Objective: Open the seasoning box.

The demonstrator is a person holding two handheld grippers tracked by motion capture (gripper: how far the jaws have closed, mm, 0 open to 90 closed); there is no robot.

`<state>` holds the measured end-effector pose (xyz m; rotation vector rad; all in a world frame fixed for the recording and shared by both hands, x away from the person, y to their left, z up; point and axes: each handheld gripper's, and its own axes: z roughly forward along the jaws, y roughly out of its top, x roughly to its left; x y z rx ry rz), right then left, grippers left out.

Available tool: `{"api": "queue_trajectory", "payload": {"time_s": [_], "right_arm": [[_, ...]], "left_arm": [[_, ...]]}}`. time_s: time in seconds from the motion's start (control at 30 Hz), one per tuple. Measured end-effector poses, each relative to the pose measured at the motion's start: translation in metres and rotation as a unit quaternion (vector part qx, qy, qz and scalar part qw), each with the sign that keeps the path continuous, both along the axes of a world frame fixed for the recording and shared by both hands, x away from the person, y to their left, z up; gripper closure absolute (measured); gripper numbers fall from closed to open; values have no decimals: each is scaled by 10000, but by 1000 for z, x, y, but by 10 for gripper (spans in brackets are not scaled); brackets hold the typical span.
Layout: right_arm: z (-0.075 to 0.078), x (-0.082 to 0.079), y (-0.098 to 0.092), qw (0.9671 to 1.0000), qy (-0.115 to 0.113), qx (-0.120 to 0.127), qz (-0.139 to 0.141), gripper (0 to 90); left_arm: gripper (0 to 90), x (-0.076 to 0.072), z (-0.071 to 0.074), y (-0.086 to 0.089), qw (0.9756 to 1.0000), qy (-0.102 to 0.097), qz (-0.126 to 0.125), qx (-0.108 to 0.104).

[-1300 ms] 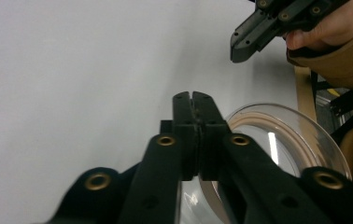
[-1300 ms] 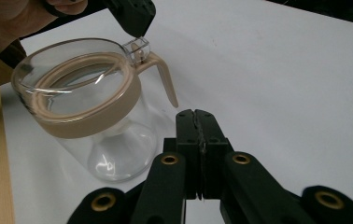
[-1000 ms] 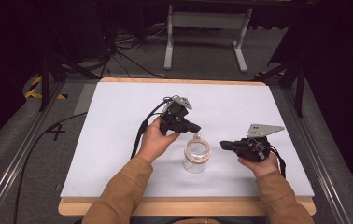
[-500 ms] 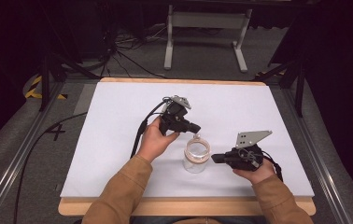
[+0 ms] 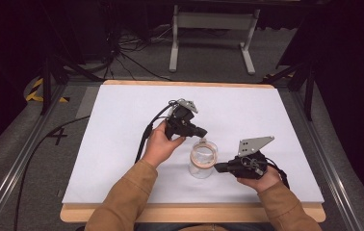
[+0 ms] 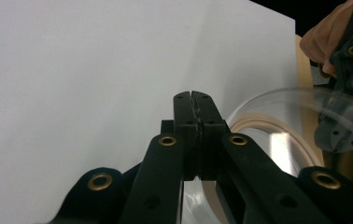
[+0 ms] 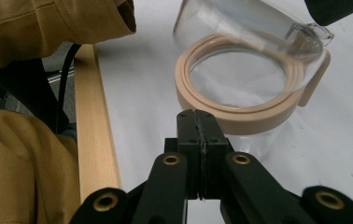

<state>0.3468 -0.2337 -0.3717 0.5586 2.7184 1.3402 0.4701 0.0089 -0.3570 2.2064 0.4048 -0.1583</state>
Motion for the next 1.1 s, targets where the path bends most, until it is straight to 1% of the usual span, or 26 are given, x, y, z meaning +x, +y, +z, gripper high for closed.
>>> {"api": "queue_trajectory", "payload": {"time_s": [0.03, 0.1, 0.13, 0.2, 0.23, 0.27, 0.33, 0.37, 0.4, 0.47, 0.53, 0.6, 0.63, 0.67, 0.73, 0.77, 0.8, 0.93, 0.97, 1.0, 1.07, 1.1], "right_arm": [[0, 0, 0, 10000, -11, 11, -10, 896], [1, -1, 1, 10000, -36, 54, -55, 896], [2, -1, 1, 9999, -86, 89, -104, 896], [2, 0, 2, 9995, -137, 185, -197, 896], [2, 0, 2, 9995, -137, 185, -197, 896], [3, 1, 4, 9988, -207, 298, -325, 896], [4, 1, 4, 9985, -238, 339, -369, 896], [5, 1, 4, 9978, -265, 393, -462, 896], [5, 2, 4, 9973, -329, 433, -495, 897], [7, 2, 3, 9965, -372, 491, -564, 897], [8, 2, 1, 9953, -440, 565, -658, 897], [9, 2, 0, 9948, -449, 589, -693, 897], [9, 2, 0, 9947, -467, 599, -700, 897], [9, 2, 0, 9947, -467, 599, -700, 897], [9, 2, 0, 9945, -481, 599, -710, 897], [10, 1, 0, 9940, -540, 622, -721, 897], [10, 1, -1, 9939, -539, 625, -730, 898], [13, 2, -2, 9929, -614, 676, -766, 898], [13, 2, -3, 9926, -651, 693, -759, 897], [14, 2, -3, 9924, -654, 710, -764, 898], [15, 4, -3, 9919, -707, 738, -760, 897], [17, 5, -3, 9912, -742, 800, -756, 897]], "left_arm": [[898, 0, 0, 0, 10000, 28, -25, 81], [898, 1, -1, 0, 10000, 32, -4, 72], [898, 1, -1, 0, 10000, 32, -4, 72], [898, 1, -1, 0, 10000, 83, -27, 13], [897, 1, -1, 0, 10000, 83, -27, 13], [898, 2, -1, 1, 10000, 58, -40, 0], [897, 1, -1, 1, 10000, 54, -40, 6], [897, 1, -1, 1, 10000, 65, -31, -1], [898, 1, -1, 1, 10000, 76, -45, -8], [897, 1, -1, 1, 10000, 63, -55, -7], [896, 2, 0, 2, 9999, 90, -75, -14], [894, 2, 0, 3, 10000, 49, 4, 10], [868, 2, 0, 3, 10000, 49, 4, 10], [868, 2, 1, 4, 10000, 20, 69, 32], [857, 2, 2, 8, 9999, -6, 132, -39], [857, 2, 4, 13, 9997, -8, 197, -133], [857, 2, 4, 13, 9997, -8, 197, -133], [858, -1, 11, 27, 9992, -97, 325, -193], [858, -3, 13, 31, 9988, -115, 401, -268], [858, -4, 14, 34, 9987, -129, 423, -270], [858, -9, 17, 43, 9980, -174, 512, -324], [857, -12, 20, 50, 9977, -194, 565, -318]]}}
